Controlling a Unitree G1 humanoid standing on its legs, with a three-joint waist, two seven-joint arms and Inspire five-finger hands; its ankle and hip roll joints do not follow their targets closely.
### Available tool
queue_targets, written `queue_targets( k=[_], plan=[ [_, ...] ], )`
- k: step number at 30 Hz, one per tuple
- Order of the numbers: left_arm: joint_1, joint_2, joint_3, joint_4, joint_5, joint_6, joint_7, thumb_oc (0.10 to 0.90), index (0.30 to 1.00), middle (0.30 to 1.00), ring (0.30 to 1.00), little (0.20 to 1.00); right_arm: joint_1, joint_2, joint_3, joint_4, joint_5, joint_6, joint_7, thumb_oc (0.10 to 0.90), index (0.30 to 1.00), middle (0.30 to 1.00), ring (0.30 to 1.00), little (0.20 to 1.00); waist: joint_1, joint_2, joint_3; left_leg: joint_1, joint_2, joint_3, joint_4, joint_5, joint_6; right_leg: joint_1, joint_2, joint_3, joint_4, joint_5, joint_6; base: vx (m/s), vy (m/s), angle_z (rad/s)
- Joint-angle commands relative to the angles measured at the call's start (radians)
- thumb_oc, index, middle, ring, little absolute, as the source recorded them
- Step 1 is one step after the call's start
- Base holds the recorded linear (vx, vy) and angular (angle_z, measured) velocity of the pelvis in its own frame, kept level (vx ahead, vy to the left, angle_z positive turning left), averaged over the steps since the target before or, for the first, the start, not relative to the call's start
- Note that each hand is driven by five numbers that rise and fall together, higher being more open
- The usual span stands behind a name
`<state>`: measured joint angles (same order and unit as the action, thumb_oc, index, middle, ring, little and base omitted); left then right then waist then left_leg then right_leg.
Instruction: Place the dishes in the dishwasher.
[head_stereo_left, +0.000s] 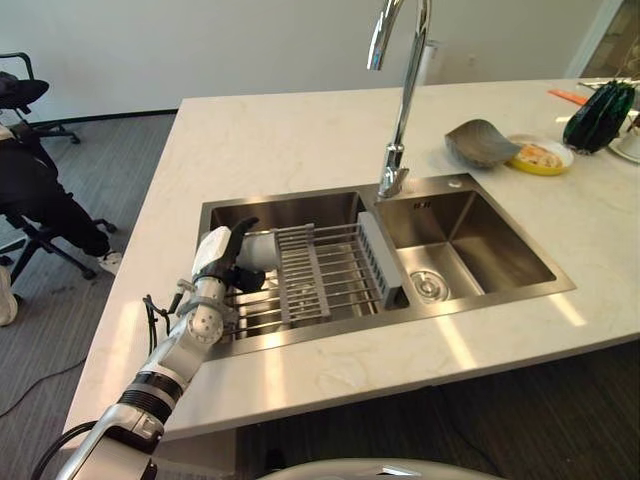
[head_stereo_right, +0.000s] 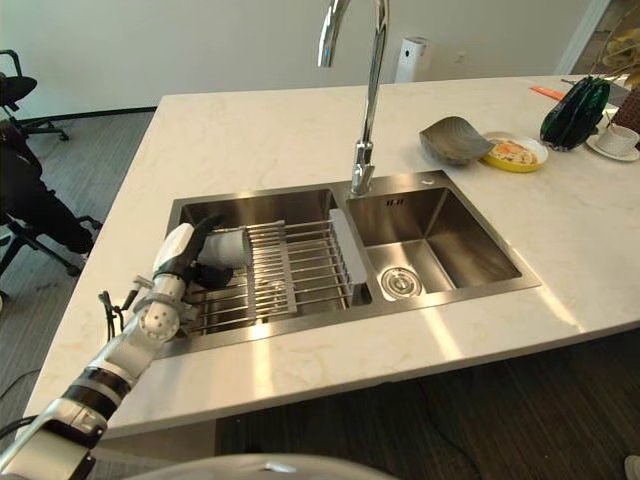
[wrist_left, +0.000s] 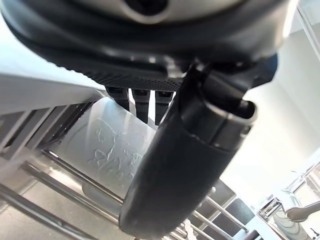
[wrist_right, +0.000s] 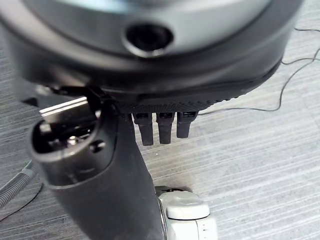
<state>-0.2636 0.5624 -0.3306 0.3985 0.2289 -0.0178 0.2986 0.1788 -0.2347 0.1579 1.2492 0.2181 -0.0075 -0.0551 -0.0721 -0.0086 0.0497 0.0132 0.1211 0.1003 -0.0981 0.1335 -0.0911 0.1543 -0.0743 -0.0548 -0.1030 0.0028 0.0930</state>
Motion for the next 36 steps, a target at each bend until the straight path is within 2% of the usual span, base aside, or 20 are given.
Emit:
queue_targets(
  k=[1, 5, 10, 20, 21, 22, 29, 36],
  plan=[
    [-0.254, 0.036, 0.035, 0.108, 0.126, 0.017, 0.059, 0.8, 0.9, 0.9, 0.9, 0.9, -0.046, -0.023, 0.021, -0.019, -0.009, -0.01, -0.011, 0.8, 0.9, 0.9, 0.9, 0.9, 0.012, 0.015, 0.029, 0.11, -0.017, -0.028, 0.011, -0.164, -0.006, -0.067, -0.05, -0.058, 0.016, -0.004, 0.105, -0.04, -0.003, 0.0],
    [-0.289, 0.039, 0.002, 0.133, 0.186, 0.032, 0.061, 0.8, 0.9, 0.9, 0.9, 0.9, -0.047, -0.027, 0.024, -0.023, -0.01, -0.012, -0.012, 0.8, 0.9, 0.9, 0.9, 0.9, 0.009, 0.014, 0.031, 0.106, -0.018, -0.029, 0.011, -0.165, -0.005, -0.072, -0.049, -0.056, 0.016, -0.003, 0.106, -0.01, -0.002, 0.0],
    [-0.377, 0.048, -0.105, 0.226, 0.322, 0.065, 0.067, 0.8, 0.9, 0.9, 0.9, 0.9, -0.056, -0.04, 0.039, -0.024, -0.008, -0.018, -0.018, 0.8, 0.9, 0.9, 0.9, 0.9, -0.004, 0.017, 0.035, 0.109, -0.017, -0.02, 0.011, -0.177, -0.005, -0.074, -0.049, -0.049, 0.016, -0.009, 0.111, 0.0, -0.001, 0.0],
    [-0.421, 0.037, -0.153, 0.305, 0.364, 0.084, 0.087, 0.8, 0.9, 0.9, 0.9, 0.9, -0.061, -0.041, 0.039, -0.021, 0.006, -0.025, -0.03, 0.8, 0.9, 0.9, 0.9, 0.9, -0.01, 0.018, 0.045, 0.102, -0.018, -0.01, 0.011, -0.167, -0.003, -0.092, -0.052, -0.038, 0.016, 0.006, 0.113, -0.02, -0.001, -0.03],
    [-0.44, 0.029, -0.181, 0.352, 0.389, 0.1, 0.091, 0.475, 0.413, 0.413, 0.413, 0.413, -0.062, -0.04, 0.041, -0.014, 0.015, -0.028, -0.036, 0.8, 0.9, 0.9, 0.9, 0.9, -0.018, 0.02, 0.048, 0.101, -0.018, -0.005, 0.011, -0.167, -0.002, -0.097, -0.051, -0.034, 0.016, 0.007, 0.113, 0.03, 0.004, -0.03],
    [-0.441, 0.028, -0.183, 0.354, 0.389, 0.099, 0.092, 0.4, 0.3, 0.3, 0.3, 0.3, -0.061, -0.039, 0.041, -0.014, 0.015, -0.028, -0.036, 0.8, 0.9, 0.9, 0.9, 0.9, -0.017, 0.022, 0.046, 0.106, -0.017, -0.006, 0.011, -0.178, -0.003, -0.092, -0.05, -0.034, 0.016, -0.002, 0.115, 0.02, -0.002, -0.04],
    [-0.469, 0.01, -0.235, 0.472, 0.434, 0.118, 0.104, 0.4, 0.3, 0.3, 0.3, 0.3, -0.071, -0.036, 0.051, 0.004, 0.023, -0.034, -0.05, 0.8, 0.9, 0.9, 0.9, 0.9, -0.025, 0.026, 0.049, 0.108, -0.016, 0.001, 0.011, -0.179, -0.003, -0.094, -0.05, -0.029, 0.016, -0.001, 0.116, 0.01, -0.001, -0.05],
    [-0.485, 0.008, -0.262, 0.491, 0.456, 0.12, 0.103, 0.4, 0.3, 0.3, 0.3, 0.3, -0.084, -0.037, 0.054, 0.007, 0.032, -0.038, -0.06, 0.8, 0.9, 0.9, 0.9, 0.9, -0.025, 0.026, 0.052, 0.107, -0.014, 0.0, 0.011, -0.177, -0.005, -0.095, -0.049, -0.034, 0.016, 0.001, 0.116, 0.0, 0.0, 0.0]
  ],
)
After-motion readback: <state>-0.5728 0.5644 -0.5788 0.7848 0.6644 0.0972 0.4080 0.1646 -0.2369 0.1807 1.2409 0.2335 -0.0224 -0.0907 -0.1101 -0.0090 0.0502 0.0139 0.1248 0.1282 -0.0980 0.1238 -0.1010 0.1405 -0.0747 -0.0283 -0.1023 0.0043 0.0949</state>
